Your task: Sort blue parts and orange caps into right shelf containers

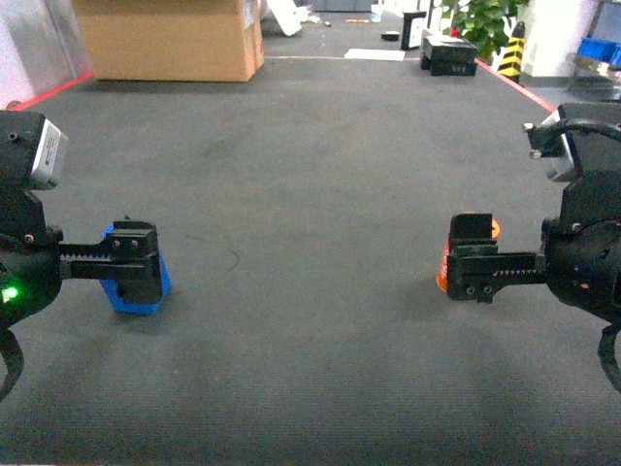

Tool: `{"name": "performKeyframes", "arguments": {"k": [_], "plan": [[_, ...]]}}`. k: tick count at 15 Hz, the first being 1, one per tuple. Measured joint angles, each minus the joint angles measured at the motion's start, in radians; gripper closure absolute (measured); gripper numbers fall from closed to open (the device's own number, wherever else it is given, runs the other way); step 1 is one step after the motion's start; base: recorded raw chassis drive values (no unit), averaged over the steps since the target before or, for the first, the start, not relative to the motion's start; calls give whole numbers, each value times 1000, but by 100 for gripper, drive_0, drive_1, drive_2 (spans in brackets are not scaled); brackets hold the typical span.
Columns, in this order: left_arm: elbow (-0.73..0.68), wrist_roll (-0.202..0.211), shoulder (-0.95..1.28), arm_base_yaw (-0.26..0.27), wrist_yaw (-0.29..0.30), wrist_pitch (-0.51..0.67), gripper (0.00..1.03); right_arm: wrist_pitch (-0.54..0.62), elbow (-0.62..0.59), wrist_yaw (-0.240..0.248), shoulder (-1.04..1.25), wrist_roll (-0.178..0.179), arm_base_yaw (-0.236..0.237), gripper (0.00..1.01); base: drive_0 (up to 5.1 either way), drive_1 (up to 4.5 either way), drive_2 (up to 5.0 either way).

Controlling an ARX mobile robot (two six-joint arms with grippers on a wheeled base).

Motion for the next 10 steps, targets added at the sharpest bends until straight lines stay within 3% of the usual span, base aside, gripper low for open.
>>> {"name": "performKeyframes", "arguments": {"k": [7,10], "plan": [[56,-18,115,16,34,-15,5,-19,84,-11,145,40,8,3,0,0,0],[109,-43,187,21,26,-40,5,-20,157,18,219,42,8,3,0,0,0]]}}
